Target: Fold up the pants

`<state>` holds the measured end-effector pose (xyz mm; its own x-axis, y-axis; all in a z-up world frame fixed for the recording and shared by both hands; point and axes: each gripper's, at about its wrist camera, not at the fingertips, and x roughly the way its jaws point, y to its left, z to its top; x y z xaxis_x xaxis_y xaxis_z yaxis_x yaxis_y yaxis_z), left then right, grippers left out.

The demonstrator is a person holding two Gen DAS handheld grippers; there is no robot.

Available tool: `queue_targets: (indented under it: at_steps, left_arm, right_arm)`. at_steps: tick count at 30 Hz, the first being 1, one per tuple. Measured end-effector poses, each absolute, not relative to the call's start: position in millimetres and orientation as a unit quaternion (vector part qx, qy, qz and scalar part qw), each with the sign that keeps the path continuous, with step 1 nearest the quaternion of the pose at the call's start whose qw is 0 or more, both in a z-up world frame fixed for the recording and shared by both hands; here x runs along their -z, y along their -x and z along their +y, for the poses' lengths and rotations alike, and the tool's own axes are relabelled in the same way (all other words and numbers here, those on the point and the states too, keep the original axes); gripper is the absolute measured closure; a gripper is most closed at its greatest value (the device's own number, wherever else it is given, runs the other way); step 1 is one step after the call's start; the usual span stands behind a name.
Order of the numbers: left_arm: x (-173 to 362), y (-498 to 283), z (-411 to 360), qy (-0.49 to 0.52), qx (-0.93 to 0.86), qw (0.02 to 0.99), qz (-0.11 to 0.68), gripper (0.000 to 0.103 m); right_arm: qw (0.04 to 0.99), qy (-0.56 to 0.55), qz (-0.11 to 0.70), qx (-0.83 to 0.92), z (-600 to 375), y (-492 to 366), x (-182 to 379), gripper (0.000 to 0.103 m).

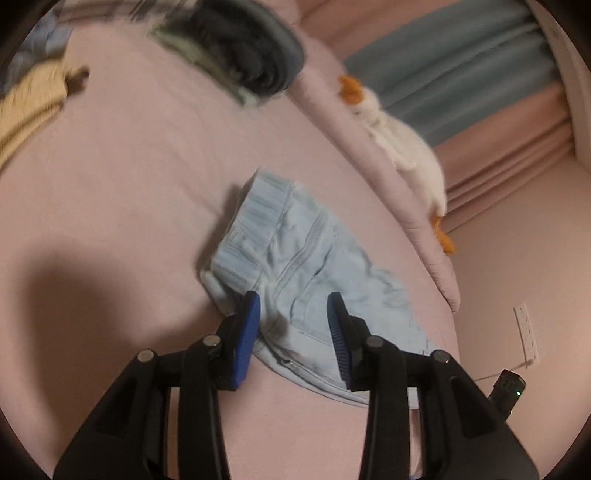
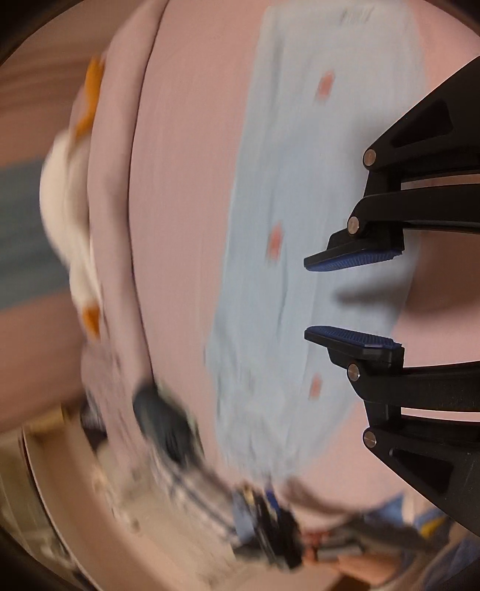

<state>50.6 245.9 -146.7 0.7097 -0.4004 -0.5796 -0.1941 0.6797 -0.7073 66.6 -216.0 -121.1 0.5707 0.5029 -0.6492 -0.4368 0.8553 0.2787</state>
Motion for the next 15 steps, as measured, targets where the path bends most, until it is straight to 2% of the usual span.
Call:
queue_targets:
  at_steps: [4,6,8,12,15]
  left_arm:
    - [159.9,-58.9,250.2,0.438,0.052,0.814,0.379,0.07]
    - [159.9,-60.8,249.8,0.441,0.042,0.816,0.371,0.09]
    - [158.3,-58.7,254.6,0.449,0.032,0.82,0.354,0.094]
    - [135.7,-43.7,248.2,0.413,0.019,0.855,0.313,0.095]
    - [150.1,-45.8,251.8,0.41,0.011,0.847,0.34,0.094]
  right_arm:
    - [0.869,-0.03,0.381,-0.315,-157.5,-75.8,124.9,0.073]
    - [0.859,-0.033,0.384,-0.338,-139.2,-80.4,127.0,0.073]
    - [0.848,-0.018,0.387,-0.361,-111.8,-77.9,130.1,0.073]
    - [0.837,0.024,0.393,-0.379,-74.1,-72.7,133.2,0.073]
    - [0.825,0.028,0.408,-0.39,-63.6,-73.3,141.5,0.073]
